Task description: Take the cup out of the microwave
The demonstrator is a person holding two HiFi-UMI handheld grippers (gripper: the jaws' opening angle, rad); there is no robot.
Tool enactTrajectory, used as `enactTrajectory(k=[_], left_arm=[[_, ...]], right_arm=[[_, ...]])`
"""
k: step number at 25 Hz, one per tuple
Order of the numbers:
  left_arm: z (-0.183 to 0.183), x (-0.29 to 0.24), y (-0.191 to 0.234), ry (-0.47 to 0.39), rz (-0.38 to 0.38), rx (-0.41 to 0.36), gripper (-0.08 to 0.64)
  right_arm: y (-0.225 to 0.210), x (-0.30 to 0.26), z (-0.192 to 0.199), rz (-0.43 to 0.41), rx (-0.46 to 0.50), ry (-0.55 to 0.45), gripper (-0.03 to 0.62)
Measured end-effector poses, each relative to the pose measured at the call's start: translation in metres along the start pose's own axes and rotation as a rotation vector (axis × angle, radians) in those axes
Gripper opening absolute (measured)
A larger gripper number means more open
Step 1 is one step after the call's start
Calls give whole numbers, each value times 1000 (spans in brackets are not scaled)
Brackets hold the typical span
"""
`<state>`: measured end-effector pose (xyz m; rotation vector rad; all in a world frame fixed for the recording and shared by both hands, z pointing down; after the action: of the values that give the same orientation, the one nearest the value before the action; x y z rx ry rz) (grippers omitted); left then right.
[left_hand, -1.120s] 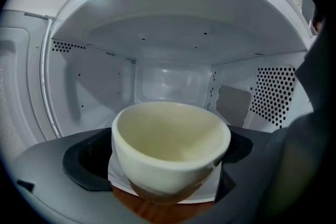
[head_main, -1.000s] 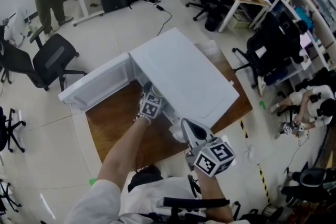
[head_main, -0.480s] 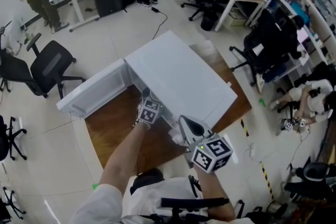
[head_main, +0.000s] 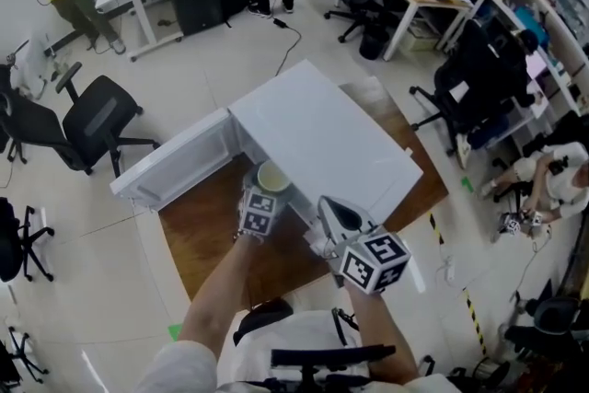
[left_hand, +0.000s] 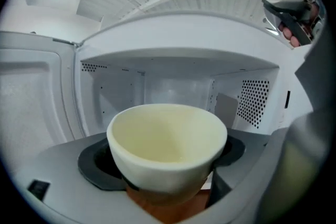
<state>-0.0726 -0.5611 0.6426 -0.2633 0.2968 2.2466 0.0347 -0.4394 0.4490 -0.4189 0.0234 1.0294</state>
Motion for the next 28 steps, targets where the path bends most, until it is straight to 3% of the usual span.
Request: enactTrajectory(k=[5, 18, 22, 28], left_arm=[[-4, 36, 2, -15, -62, -7, 463], [-24, 126, -7, -46, -226, 63, 463], [-29, 164, -24, -57, -280, 113, 463], [-33, 216, -58, -74, -361, 116, 463]], right_arm=[[3, -5, 0, -29, 0, -5, 3], [24, -6, 0, -105, 25, -5, 3], [30, 4, 7, -132, 27, -1, 3], [38, 26, 21, -191, 27, 10, 3]])
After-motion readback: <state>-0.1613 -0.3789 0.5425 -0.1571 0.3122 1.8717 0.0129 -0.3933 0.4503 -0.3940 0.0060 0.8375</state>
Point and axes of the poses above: the fingertips, and each gripper's own axes: x backward along the fingers, y to its left, z out of its underside, the point moved 5 cm from there along x, backward along the fingers, and after that the axes turned 7 degrees about -y, right-handed, at the moved point
